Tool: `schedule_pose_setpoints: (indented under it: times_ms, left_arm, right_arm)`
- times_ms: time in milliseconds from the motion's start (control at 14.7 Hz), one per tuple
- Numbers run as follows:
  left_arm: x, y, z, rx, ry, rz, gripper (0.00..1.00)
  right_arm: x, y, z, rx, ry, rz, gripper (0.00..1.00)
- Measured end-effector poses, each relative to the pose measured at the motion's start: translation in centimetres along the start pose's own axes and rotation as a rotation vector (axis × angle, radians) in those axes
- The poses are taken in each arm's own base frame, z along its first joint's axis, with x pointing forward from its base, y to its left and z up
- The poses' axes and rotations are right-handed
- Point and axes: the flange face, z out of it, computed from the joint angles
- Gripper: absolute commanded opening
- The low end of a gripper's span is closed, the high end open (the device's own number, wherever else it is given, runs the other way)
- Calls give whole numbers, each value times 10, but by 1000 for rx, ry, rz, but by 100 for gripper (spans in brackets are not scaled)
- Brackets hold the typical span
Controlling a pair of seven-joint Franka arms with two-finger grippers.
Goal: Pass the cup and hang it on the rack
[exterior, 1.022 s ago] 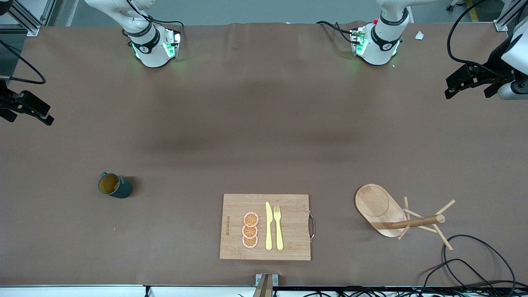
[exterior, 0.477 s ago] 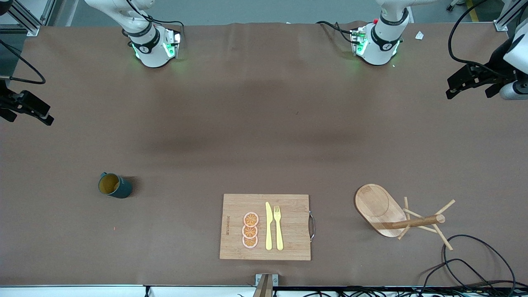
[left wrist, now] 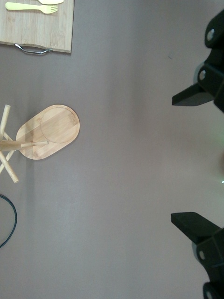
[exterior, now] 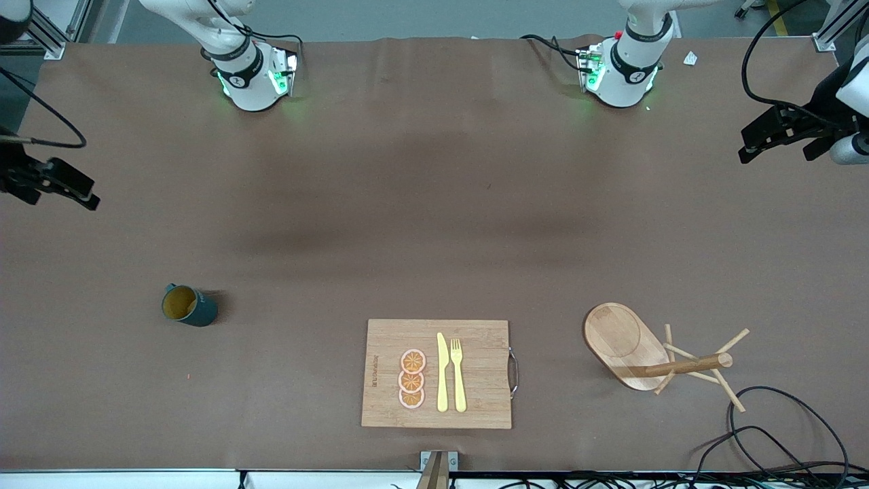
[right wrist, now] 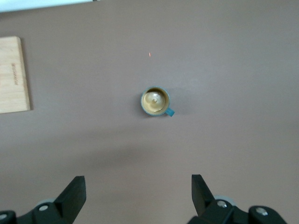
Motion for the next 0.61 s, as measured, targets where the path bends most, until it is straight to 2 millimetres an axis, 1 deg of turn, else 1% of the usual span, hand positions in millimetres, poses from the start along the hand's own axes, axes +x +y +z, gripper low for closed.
schedule_pose_setpoints:
  times_ms: [136,341,613]
  left_arm:
    - [0,0,0,0,0,0,100]
    - [0,0,0,0,1,0,100]
    - [0,0,-1,0,2,0,100]
  right_arm:
    - [17,-10,30,1,-14,-15,100]
    - [41,-26,82,4,-30,-37,100]
    - [63,-30,147,4,-66,-40,100]
